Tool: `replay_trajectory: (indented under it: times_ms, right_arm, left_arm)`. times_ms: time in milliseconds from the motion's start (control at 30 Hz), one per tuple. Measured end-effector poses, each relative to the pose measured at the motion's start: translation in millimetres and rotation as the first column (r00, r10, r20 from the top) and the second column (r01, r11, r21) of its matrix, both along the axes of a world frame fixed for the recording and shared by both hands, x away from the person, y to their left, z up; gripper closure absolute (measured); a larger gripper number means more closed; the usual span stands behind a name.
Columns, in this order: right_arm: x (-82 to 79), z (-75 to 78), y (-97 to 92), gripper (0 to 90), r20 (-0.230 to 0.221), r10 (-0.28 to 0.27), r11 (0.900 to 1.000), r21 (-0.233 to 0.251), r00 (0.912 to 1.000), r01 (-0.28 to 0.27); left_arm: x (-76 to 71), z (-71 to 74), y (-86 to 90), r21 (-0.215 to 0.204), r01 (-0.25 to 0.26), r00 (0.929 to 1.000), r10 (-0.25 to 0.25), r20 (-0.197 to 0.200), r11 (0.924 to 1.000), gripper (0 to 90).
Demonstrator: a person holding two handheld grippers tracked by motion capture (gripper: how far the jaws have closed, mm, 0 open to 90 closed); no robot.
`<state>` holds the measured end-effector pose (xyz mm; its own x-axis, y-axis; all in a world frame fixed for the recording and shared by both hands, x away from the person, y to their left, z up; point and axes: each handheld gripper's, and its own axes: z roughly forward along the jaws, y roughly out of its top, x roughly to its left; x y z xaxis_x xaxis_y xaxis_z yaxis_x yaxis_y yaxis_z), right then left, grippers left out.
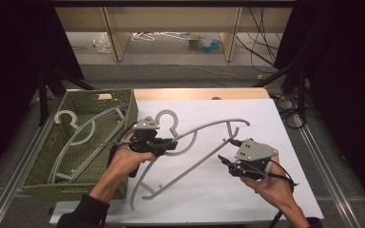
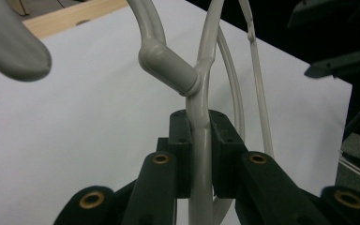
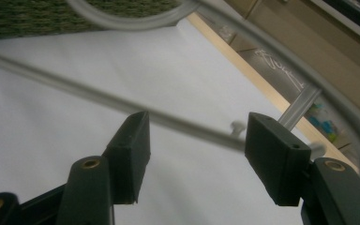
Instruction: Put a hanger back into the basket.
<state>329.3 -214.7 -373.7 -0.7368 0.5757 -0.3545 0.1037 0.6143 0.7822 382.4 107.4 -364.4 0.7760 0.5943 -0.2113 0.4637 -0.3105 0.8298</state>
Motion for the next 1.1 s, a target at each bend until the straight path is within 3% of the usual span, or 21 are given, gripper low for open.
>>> replay_trajectory:
  times_ms: [200, 333, 467, 600, 833, 900, 967, 1100]
  right_arm:
    - [-9.3, -5.0, -4.2, 40.2, -0.012, 0.011, 0.9987, 0.05, 0.9999, -0.01]
    - [-11.1, -14.8, -10.2, 38.9, -0.089, 0.018, 0.9931, 0.117, 0.9959, -0.007]
    - [-10.4, -23.3, -15.1, 38.1, -0.13, 0.007, 0.9912, 0.132, 0.9916, 0.01]
    - [-10.9, -27.5, -16.5, 36.9, -0.142, 0.002, 0.9904, 0.137, 0.9899, 0.018]
    - [-10.1, -31.9, -18.5, 33.7, -0.169, -0.001, 0.9879, 0.153, 0.9857, 0.027]
    - [-10.0, -33.1, -18.5, 32.0, -0.174, -0.001, 0.9879, 0.153, 0.9847, 0.028]
    - [-10.6, -33.9, -18.6, 30.7, -0.184, -0.012, 0.9875, 0.152, 0.9828, 0.04]
    - [-10.1, -36.1, -19.4, 27.1, -0.193, -0.031, 0.9869, 0.15, 0.9808, 0.06]
  left_arm:
    - [-8.1, 25.0, 17.3, -0.042, -0.048, 0.9982, 0.049, 0.034, 0.998, 80.7]
    - [-12.8, 39.7, 34.5, -0.049, -0.08, 0.9952, 0.082, 0.052, 0.9956, 80.7]
    - [-13.2, 51.3, 56.8, -0.068, -0.106, 0.9918, 0.111, 0.065, 0.992, 80.7]
    - [-11.9, 61.8, 82.1, -0.088, -0.149, 0.9851, 0.156, 0.073, 0.9849, 80.7]
    - [-7.8, 77.5, 127.9, -0.062, -0.245, 0.9634, 0.25, 0.096, 0.9675, 80.8]
    - [-3.5, 79.6, 141.6, -0.052, -0.292, 0.9492, 0.296, 0.106, 0.955, 80.8]
    - [0.2, 80.4, 153.8, -0.055, -0.321, 0.9408, 0.325, 0.096, 0.9455, 80.8]
    - [8.3, 79.1, 176.6, -0.034, -0.376, 0.9185, 0.378, 0.117, 0.9259, 80.8]
